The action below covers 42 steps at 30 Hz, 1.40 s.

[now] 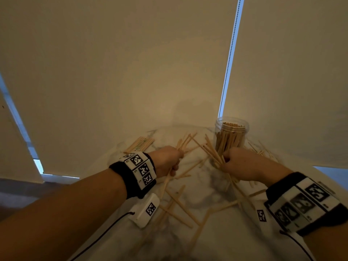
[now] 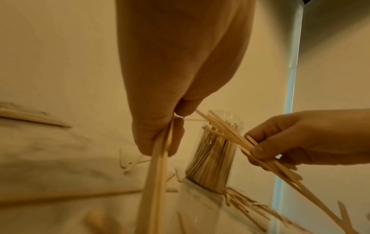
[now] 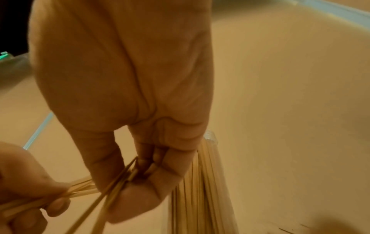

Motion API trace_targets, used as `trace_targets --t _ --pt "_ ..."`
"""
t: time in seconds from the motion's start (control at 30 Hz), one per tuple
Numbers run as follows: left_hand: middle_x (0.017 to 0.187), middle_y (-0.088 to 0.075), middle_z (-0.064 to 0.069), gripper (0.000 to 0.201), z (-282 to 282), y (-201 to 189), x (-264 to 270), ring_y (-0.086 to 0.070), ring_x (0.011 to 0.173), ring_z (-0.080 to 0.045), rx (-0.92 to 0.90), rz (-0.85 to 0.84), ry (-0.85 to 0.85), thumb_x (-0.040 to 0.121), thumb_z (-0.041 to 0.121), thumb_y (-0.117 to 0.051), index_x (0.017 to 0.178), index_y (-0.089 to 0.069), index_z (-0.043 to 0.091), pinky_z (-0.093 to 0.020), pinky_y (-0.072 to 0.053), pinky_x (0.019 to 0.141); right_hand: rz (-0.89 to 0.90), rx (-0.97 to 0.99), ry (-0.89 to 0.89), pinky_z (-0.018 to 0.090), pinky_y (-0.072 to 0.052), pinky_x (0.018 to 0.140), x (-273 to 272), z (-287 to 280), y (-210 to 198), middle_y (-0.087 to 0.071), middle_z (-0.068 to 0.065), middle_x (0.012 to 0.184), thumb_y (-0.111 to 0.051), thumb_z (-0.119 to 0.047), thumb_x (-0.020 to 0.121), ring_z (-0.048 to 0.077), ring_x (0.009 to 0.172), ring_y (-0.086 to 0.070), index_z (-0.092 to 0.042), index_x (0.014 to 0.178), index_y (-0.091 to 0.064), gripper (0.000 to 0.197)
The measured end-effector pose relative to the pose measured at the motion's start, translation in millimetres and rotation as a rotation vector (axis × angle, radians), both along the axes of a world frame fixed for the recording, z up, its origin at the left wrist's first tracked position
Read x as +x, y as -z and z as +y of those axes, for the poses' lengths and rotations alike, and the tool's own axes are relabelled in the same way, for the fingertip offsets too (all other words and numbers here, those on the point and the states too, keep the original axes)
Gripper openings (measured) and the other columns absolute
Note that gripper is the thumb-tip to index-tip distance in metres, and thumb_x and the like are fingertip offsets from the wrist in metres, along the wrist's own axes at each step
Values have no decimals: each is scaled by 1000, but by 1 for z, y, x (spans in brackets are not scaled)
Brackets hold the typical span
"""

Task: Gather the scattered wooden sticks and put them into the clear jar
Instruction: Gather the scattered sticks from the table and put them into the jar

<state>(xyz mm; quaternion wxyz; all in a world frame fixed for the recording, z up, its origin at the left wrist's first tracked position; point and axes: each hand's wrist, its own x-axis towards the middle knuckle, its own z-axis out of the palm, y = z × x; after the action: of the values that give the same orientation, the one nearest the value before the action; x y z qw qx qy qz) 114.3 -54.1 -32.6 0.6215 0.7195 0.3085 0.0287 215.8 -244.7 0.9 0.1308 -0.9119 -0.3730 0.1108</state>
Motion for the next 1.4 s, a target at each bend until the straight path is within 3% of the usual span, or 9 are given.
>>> trace_targets --t 0.17,0.33,0.47,0.67,0.97,1.07,1.13,1.23,1.4 --pt "83 -50 -6 31 -9 -5 11 -44 63 -14 -122 -220 -97 110 31 -32 125 -44 6 -25 -40 53 30 270 36 31 -45 61 -2 19 -6 -57 5 68 -56 -22 90 18 61 -54 -6 75 -57 22" --pt "111 -66 -14 33 -15 -15 29 -70 90 -26 -152 -383 -115 110 34 -32 125 -46 9 -43 -62 79 17 417 10 31 -52 58 -12 56 -11 -65 1 69 -56 -24 90 15 63 -63 -11 76 -61 20" --pt "102 -64 -10 33 -10 -23 41 -64 77 -21 -21 -471 -110 109 37 -32 115 -52 11 -35 -55 62 32 484 10 43 -59 72 -10 81 -11 -70 6 77 -53 -25 90 25 72 -69 -14 80 -64 19" --pt "112 -64 -18 34 0 -15 55 -67 80 -26 14 -570 -87 108 40 -34 124 -47 13 -39 -60 63 26 486 33 42 -61 72 6 91 -13 -73 7 71 -54 -19 92 22 66 -72 -11 77 -67 21" --pt "75 -58 -8 27 6 -11 65 -57 48 -11 -63 -596 -115 110 27 -36 103 -51 6 -24 -47 43 -33 445 -46 33 -57 72 12 99 2 -70 -3 78 -50 -26 98 19 75 -69 -25 98 -73 23" --pt "73 -63 -6 22 22 -14 69 -69 66 -21 -118 -683 -252 110 28 -35 110 -49 10 -43 -59 65 66 364 -110 28 -53 71 6 88 -11 -70 -5 78 -56 -36 98 18 77 -68 -25 84 -71 24" --pt "64 -50 0 18 29 -17 70 -60 58 -17 -228 -777 -317 110 26 -35 105 -46 12 -42 -60 72 120 218 -101 34 -58 81 4 83 -14 -72 1 92 -66 -47 90 17 82 -70 -18 102 -68 32" --pt "61 -37 3 17 30 -20 72 -36 44 -9 -341 -877 -337 110 24 -34 99 -40 14 -31 -49 56 276 116 -72 40 -59 86 4 86 -7 -76 7 92 -72 -29 90 20 80 -76 -5 111 -66 32" --pt "62 -38 5 19 22 -19 74 -38 49 -8 -244 -930 -200 110 23 -35 96 -44 14 -25 -46 56 380 303 21 47 -59 87 4 92 -2 -78 11 81 -69 -12 90 25 81 -76 3 93 -72 16"
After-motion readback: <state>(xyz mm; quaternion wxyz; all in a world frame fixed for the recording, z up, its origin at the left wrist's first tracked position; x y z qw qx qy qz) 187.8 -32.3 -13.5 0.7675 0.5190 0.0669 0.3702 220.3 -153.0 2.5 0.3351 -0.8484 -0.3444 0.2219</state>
